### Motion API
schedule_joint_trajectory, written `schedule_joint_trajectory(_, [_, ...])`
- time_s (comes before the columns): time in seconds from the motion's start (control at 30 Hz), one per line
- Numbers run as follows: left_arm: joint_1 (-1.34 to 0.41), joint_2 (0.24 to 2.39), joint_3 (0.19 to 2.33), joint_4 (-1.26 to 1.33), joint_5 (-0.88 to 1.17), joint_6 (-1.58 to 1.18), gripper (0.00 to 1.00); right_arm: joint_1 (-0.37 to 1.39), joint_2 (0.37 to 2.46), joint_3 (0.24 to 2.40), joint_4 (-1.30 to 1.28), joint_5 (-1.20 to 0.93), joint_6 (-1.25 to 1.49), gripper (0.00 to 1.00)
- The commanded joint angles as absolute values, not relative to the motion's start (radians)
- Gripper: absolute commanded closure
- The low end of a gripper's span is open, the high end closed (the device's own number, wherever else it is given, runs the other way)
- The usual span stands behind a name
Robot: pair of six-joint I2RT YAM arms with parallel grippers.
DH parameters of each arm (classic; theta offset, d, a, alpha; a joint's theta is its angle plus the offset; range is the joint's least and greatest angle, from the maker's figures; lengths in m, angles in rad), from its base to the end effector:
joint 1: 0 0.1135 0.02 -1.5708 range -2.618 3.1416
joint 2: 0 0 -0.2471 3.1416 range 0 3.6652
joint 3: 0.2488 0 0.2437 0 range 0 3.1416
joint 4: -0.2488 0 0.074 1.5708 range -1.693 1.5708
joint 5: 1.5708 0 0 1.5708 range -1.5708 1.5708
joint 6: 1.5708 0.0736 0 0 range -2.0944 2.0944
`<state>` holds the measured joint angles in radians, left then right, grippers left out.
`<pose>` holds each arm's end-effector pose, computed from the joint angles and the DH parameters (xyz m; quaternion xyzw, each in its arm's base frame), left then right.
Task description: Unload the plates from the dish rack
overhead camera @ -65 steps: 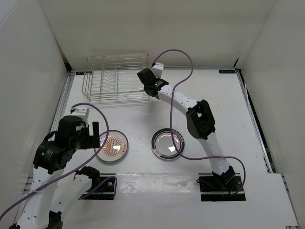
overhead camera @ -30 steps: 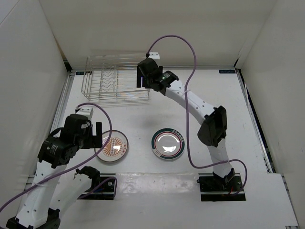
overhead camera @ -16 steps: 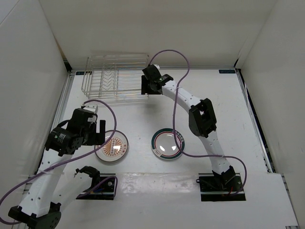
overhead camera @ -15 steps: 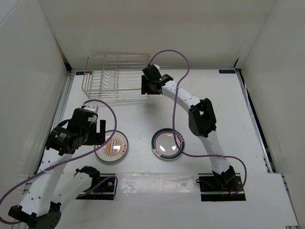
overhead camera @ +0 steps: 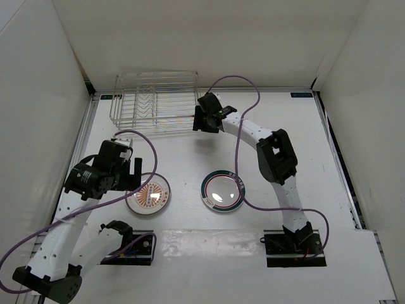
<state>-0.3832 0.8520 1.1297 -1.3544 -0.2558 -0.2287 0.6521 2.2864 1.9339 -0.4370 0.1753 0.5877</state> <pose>0.1339 -0.0339 0.2941 0.0431 0.9613 0.0449 0.2685 0.4272 0.3100 0.1708 0.0037 0.9217 0.1545 0.3558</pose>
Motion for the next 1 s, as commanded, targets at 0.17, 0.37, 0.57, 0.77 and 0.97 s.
schedule_joint_trajectory(0.17, [-0.385,0.828,1.144,-1.591,-0.305,-0.288,0.0,0.63,2.055,1.923,-0.311,0.216,0.63,0.23])
schedule_joint_trajectory(0.37, [-0.385,0.836,1.144,-1.577,-0.305,-0.324,0.0,0.585,2.291,2.283,-0.413,0.134,0.666,0.22])
schedule_joint_trajectory(0.57, [-0.387,0.827,1.147,-1.603,-0.316,-0.371,0.0,0.542,2.402,2.284,-0.371,0.135,0.681,0.28])
schedule_joint_trajectory(0.77, [-0.385,0.828,1.157,-1.637,-0.344,-0.373,0.0,0.529,2.491,2.339,-0.38,0.058,0.551,0.3])
schedule_joint_trajectory(0.97, [-0.385,0.867,1.178,-1.643,-0.347,-0.344,0.0,0.535,2.514,2.307,-0.405,0.014,0.509,0.39])
